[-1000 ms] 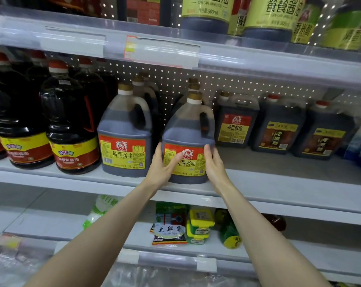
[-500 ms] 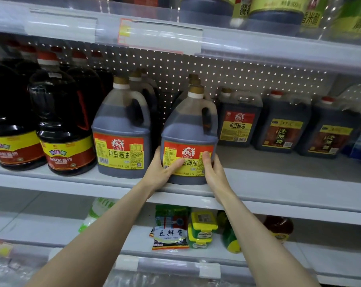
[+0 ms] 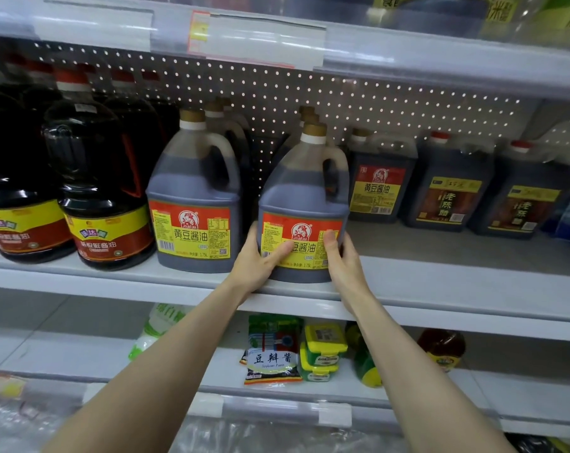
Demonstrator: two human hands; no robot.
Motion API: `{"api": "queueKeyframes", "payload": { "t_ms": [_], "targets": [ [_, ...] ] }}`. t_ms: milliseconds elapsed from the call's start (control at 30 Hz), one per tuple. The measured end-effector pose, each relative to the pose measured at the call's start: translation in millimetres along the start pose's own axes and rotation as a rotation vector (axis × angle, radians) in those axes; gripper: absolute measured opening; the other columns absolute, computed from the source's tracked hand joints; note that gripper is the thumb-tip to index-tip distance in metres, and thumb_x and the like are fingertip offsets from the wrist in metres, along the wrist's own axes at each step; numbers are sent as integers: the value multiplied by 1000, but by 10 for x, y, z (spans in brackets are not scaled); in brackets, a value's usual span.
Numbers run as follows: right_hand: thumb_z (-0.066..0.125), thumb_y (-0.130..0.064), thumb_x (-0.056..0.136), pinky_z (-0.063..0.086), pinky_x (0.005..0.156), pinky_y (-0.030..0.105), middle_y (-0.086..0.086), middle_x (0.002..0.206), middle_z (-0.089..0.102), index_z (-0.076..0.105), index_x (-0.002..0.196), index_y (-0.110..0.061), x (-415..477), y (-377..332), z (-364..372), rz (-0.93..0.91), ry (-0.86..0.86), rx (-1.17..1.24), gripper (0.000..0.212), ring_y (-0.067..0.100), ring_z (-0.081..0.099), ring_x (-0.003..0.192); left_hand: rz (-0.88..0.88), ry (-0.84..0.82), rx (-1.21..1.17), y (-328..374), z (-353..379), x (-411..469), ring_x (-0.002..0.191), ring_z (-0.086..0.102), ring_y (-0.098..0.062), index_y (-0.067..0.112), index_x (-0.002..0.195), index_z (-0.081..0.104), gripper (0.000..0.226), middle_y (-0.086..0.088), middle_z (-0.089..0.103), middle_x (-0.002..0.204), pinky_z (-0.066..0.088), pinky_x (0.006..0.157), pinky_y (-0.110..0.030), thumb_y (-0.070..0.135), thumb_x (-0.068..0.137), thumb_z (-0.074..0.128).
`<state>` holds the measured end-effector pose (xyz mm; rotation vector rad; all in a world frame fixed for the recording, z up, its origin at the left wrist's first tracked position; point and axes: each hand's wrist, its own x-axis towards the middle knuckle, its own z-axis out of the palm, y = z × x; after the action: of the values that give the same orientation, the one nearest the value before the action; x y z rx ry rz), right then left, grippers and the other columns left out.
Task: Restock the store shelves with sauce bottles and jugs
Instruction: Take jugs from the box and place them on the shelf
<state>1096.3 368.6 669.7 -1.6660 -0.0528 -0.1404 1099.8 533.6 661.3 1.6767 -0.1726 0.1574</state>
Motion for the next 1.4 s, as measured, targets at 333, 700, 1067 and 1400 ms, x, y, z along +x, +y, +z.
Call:
{"api": "queueKeyframes", "payload": {
  "t_ms": [333,700,1067,1400],
  "targets": [
    [43,-50,91,48,69,13,-13,103,61,46,120,-31,-6,-18,7,4,14,-10,35,0,60,93,3,13,-14,-18,18,3,105,62,-3,30,127,40,61,12,64,112,48,98,-30,42,75,69],
    [41,-61,77,48,71,12,-15,104,60,44,120,-33,-12,-33,2,20,4,-19,52,0,59,94,-33,14,4,-13,9,16,107,61,-4,21,135,39,58,7,63,116,49,93,-23,27,85,68],
    [46,-50,93,51,84,22,-9,110,63,48,122,-29,-3,-18,-30,-7,13,-31,36,4,61,100,-75,3,52,88,-32,-27,102,61,1,16,138,39,61,11,63,114,50,93,-21,28,86,68],
    [46,-33,100,41,88,4,-8,131,54,37,145,-19,-440,-87,-7,-53,41,-20,48,-2,53,115,-140,-13,41,192,-170,-447,127,49,-10,9,139,41,57,-4,50,141,37,109,-27,30,90,63]
  ]
}}
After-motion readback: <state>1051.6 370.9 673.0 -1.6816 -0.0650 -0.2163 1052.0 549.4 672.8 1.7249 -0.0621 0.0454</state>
